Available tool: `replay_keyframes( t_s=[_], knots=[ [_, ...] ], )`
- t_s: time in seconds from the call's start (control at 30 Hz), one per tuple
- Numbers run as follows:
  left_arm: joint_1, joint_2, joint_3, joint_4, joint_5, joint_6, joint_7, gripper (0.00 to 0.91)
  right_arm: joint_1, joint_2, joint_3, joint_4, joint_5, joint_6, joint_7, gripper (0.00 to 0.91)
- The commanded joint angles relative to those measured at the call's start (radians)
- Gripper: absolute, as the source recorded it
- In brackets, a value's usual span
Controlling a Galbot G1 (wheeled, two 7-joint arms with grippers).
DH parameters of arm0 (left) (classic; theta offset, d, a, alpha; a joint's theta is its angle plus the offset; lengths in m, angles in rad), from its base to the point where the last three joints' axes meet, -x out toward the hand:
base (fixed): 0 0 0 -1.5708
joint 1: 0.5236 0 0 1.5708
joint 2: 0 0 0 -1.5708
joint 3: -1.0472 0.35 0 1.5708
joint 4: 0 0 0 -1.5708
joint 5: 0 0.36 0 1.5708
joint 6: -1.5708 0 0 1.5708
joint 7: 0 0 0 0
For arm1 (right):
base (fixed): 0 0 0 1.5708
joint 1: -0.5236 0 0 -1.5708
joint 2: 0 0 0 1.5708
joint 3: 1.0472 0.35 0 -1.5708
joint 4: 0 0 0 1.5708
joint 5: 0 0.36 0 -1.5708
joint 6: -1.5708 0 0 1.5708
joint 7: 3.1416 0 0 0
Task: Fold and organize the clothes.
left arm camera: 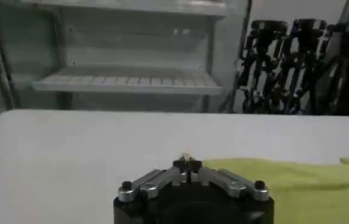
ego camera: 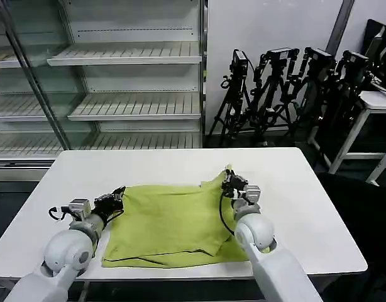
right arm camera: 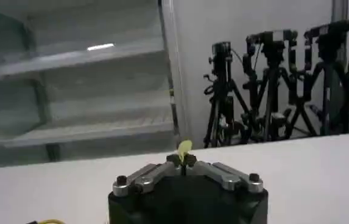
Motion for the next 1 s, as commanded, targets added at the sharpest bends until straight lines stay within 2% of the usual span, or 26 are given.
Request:
replay_keyframes(
  t_s=[0.03, 0.4, 0.7, 0.9, 1.0],
  knots=[
    [0.19, 0.0, -0.054, -0.154, 0.092, -0.018, 0.03, 0.05, -0.228, -0.045, 0.063, 0.198, -0.041, 0.033, -0.042, 0.0],
    [0.314, -0.012, -0.102, -0.23, 0.137, -0.002, 0.05, 0.04, -0.402, -0.096, 0.147, 0.307, -0.062, 0.053, -0.075, 0.0],
    [0.457, -0.041, -0.119, -0.264, 0.309, -0.041, 0.079, 0.05, -0.489, -0.102, 0.154, 0.342, -0.095, 0.053, -0.084, 0.0],
    [0.483, -0.061, -0.124, -0.25, 0.349, -0.048, 0.08, 0.05, -0.501, -0.096, 0.15, 0.337, -0.107, 0.034, -0.079, 0.0],
    [0.487, -0.073, -0.109, -0.236, 0.381, -0.047, 0.081, 0.05, -0.496, -0.094, 0.14, 0.326, -0.114, 0.001, -0.074, 0.0]
  ],
)
